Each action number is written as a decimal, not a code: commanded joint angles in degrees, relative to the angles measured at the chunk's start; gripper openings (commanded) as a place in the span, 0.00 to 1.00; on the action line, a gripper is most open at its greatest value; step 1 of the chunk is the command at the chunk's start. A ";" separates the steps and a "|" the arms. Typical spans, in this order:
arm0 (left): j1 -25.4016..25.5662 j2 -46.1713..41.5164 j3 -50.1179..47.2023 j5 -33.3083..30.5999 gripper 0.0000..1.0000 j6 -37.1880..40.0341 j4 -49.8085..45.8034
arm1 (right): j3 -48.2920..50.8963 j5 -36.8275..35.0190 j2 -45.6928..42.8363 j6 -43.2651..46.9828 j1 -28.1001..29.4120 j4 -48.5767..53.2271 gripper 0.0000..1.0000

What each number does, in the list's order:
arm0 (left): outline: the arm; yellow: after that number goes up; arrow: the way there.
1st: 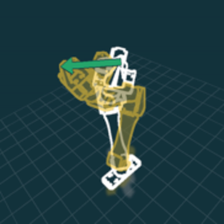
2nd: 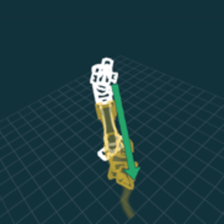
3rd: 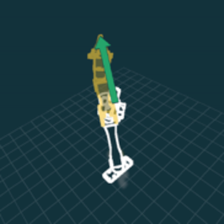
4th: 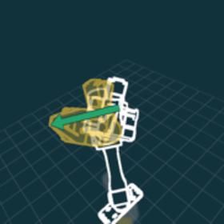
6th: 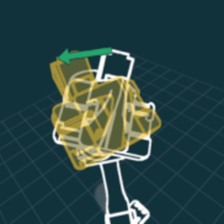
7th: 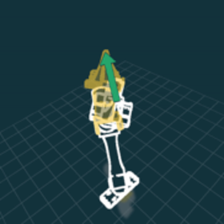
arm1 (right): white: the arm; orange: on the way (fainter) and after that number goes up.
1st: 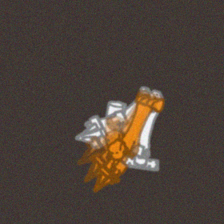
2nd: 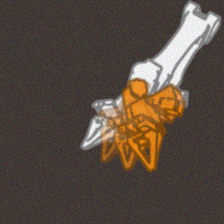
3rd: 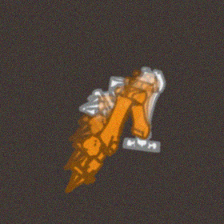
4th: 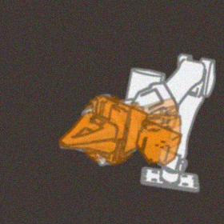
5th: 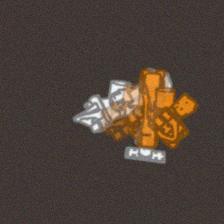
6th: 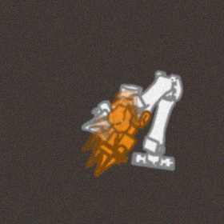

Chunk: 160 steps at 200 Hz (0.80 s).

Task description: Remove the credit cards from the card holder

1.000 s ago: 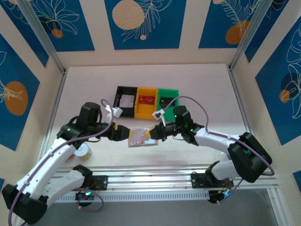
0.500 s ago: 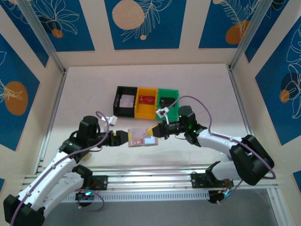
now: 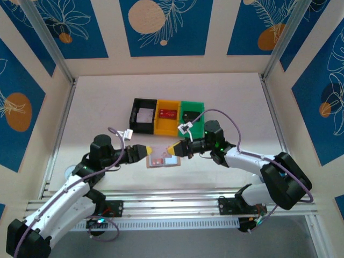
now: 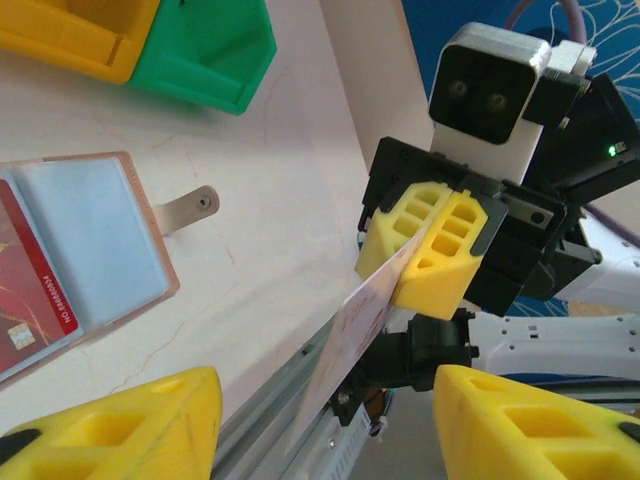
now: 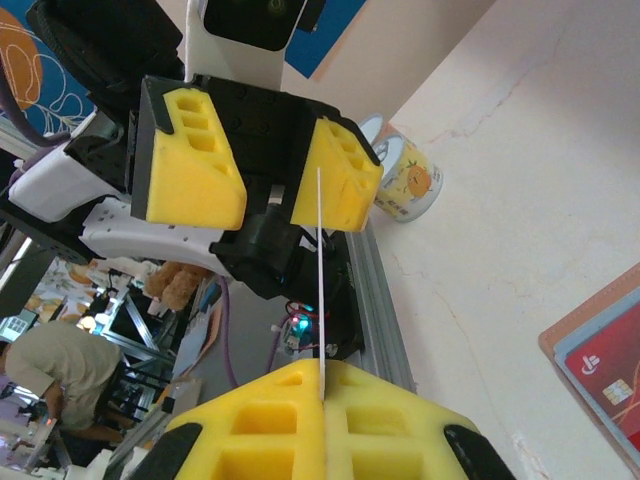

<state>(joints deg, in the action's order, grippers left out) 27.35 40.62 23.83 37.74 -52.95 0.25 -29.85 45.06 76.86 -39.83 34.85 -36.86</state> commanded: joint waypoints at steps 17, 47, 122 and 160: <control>1.16 1.60 -1.16 2.25 0.53 -1.81 6.01 | -0.32 2.13 1.26 -0.86 0.44 -1.28 0.00; 2.24 2.69 -0.99 2.67 0.50 -1.17 6.42 | -0.56 2.60 1.55 -0.94 0.74 -1.35 0.00; 3.91 3.41 -1.25 4.09 0.28 -1.54 9.58 | -1.88 4.11 3.95 -1.73 1.36 -1.63 0.00; 4.44 3.35 -1.25 4.72 0.21 -1.24 9.53 | -1.96 3.85 4.18 -2.03 1.14 -1.46 0.00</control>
<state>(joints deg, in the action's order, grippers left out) 30.79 44.07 22.74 40.29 -54.39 6.96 -30.37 48.27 80.60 -41.28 35.77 -38.15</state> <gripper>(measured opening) 0.226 0.063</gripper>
